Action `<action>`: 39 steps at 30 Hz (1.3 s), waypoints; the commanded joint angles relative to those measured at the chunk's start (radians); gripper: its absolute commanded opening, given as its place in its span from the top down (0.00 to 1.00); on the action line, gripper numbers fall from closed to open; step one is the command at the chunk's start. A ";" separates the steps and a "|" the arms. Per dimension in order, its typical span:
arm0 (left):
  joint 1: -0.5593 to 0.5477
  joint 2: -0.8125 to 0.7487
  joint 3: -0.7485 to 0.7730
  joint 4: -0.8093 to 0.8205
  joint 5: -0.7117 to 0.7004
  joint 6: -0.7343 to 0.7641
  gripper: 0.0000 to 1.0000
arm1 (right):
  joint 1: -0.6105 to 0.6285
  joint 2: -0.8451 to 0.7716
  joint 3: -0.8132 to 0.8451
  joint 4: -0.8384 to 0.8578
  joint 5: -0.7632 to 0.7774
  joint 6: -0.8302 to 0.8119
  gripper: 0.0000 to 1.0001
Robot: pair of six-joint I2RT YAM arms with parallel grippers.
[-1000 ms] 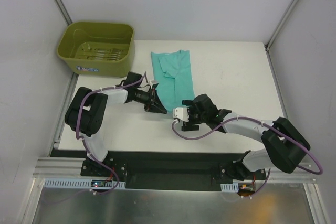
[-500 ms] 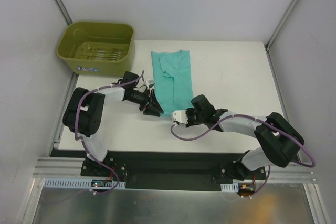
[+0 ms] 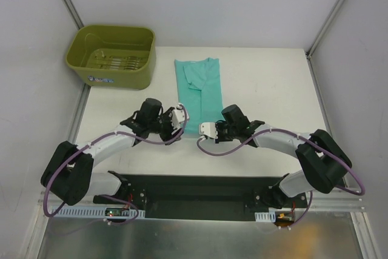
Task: Roll the t-shirts
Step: Roll the T-shirt to the center of the board.
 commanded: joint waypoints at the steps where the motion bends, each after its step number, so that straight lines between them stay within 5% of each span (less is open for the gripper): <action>1: -0.056 -0.005 -0.060 0.261 -0.075 0.263 0.35 | -0.012 -0.002 0.035 -0.034 -0.042 0.012 0.99; 15: -0.224 0.032 -0.144 0.379 0.016 0.456 0.35 | -0.021 0.018 0.074 -0.080 -0.045 0.042 0.99; 20: -0.267 0.118 -0.160 0.445 -0.069 0.507 0.37 | -0.025 0.014 0.081 -0.094 -0.057 0.045 0.99; 30: -0.286 0.193 -0.161 0.501 -0.116 0.546 0.60 | -0.029 0.041 0.116 -0.112 -0.052 0.062 0.99; 39: -0.287 0.008 -0.279 0.562 -0.115 0.460 0.42 | -0.042 0.033 0.173 -0.173 -0.075 0.111 0.99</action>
